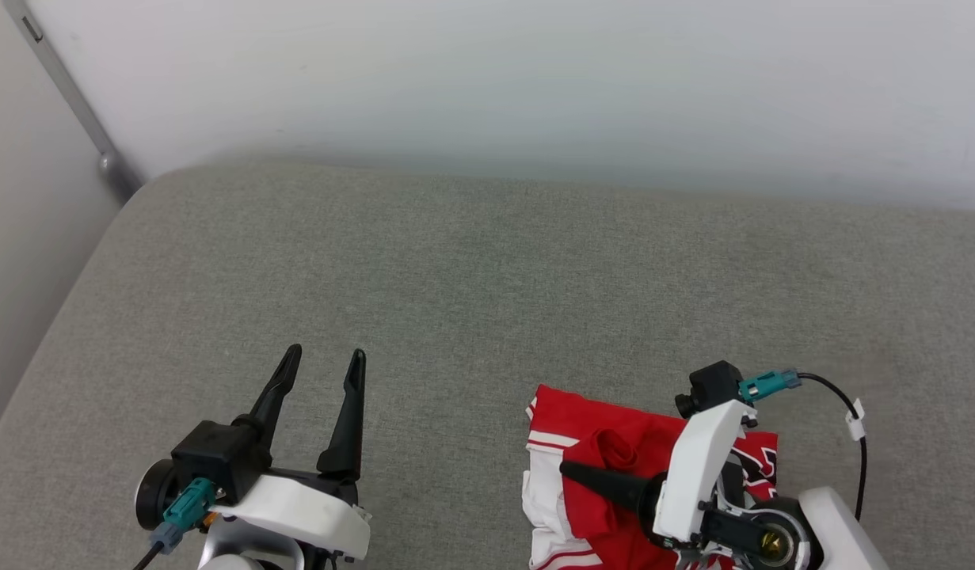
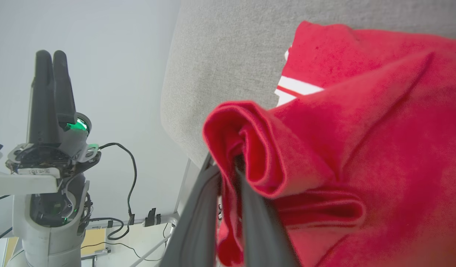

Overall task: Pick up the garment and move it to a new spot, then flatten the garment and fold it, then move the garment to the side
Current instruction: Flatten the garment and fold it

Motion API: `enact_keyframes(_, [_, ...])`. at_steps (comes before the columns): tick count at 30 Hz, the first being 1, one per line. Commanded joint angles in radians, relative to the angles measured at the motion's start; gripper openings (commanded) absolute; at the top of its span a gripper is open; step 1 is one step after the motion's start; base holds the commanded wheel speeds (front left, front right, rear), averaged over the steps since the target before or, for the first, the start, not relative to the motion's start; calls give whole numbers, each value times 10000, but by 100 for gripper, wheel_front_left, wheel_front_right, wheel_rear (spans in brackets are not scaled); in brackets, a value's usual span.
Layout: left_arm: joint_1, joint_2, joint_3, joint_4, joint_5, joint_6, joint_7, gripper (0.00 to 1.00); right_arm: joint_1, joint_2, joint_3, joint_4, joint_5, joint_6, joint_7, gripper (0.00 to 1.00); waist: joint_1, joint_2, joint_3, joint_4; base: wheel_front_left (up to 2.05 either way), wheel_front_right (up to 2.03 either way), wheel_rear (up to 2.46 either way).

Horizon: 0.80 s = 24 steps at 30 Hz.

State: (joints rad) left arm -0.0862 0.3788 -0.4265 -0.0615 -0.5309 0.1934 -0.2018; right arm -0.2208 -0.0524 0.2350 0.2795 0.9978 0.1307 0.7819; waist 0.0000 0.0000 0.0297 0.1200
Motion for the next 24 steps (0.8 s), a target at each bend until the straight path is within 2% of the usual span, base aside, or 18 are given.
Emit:
enact_keyframes(1, [-71, -21, 3, 40, 39, -3, -54, 100, -196, 25, 153, 124, 52, 0, -170, 31, 0, 0, 44, 54, 0, 0, 0])
enact_keyframes(2, [-72, -29, 6, 62, 31, 6, -59, 100, -282, 22, 305, 219, 48, 0, -346, 72, 0, 0, 64, 73, 0, 0, 0])
enact_keyframes(3, [-74, -31, 9, 77, 26, 11, -84, 100, -346, 22, 421, 295, 74, 0, -494, 100, 0, 0, 85, 84, 0, 0, 0])
enact_keyframes(9, [-44, -39, 66, 157, -5, 72, -165, 100, -769, -436, 1155, 186, -39, 0, -1137, 100, 0, 0, 133, -4, 0, 0, 0])
enact_keyframes(14, [66, -8, 106, 173, -8, 167, -211, 100, -951, -1367, 1646, -736, -588, 0, -1710, 100, 0, 0, 48, -223, 0, 0, 0])
enact_keyframes(17, [158, 8, 128, 191, -22, 227, -205, 100, -882, -2142, 1553, -1144, -1892, 0, -2420, 100, 0, 0, -54, -391, 0, 0, 0])
enact_keyframes(20, [241, 52, 143, 205, -8, 302, -206, 100, -487, -2585, 959, -1299, -3444, 0, -3080, 100, 0, 0, -178, -559, 0, 0, 0])
enact_keyframes(24, [390, 95, 195, 244, -12, 417, -222, 100, 164, -2616, -356, -1724, -4994, 0, -3910, 100, 0, 0, -315, -774, 0, 0, 0])
